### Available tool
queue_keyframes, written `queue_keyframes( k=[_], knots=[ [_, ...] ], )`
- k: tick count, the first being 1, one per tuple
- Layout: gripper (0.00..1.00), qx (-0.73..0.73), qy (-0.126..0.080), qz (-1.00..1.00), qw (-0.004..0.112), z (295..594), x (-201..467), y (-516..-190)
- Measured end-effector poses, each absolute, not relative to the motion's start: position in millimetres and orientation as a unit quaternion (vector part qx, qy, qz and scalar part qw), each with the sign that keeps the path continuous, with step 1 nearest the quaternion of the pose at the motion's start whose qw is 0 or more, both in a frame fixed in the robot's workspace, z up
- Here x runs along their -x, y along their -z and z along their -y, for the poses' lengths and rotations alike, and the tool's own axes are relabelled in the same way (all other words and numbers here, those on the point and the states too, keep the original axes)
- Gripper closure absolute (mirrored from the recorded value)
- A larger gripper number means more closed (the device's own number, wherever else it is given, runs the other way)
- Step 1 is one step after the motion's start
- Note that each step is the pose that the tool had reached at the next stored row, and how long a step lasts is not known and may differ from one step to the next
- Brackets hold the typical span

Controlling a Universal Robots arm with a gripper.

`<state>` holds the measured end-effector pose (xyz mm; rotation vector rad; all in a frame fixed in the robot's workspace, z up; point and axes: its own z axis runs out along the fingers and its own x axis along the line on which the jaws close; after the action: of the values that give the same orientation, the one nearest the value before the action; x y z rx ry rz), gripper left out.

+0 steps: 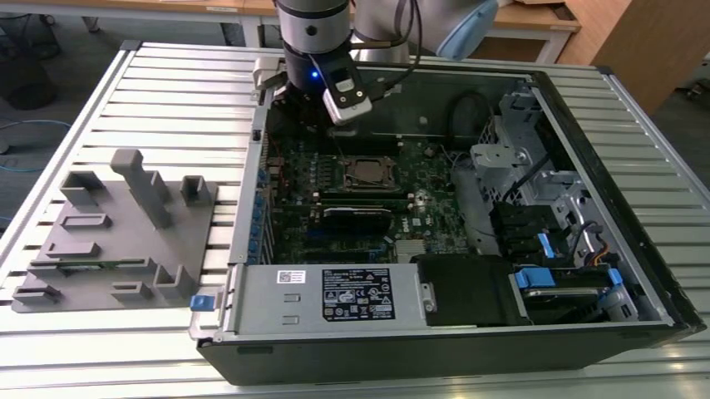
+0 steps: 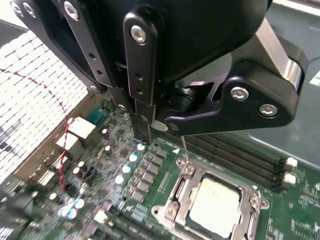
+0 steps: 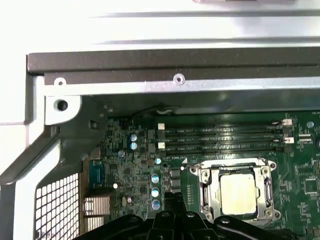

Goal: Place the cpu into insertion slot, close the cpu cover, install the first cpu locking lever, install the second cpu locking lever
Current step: 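Install the first cpu locking lever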

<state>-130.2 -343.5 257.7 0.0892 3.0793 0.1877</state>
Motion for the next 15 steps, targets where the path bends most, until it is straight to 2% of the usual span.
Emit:
queue_keyframes(
  k=[15],
  knots=[
    [0.9, -0.029, -0.063, -0.997, 0.028, 343.5, 130.2, -255.4]
  ],
)
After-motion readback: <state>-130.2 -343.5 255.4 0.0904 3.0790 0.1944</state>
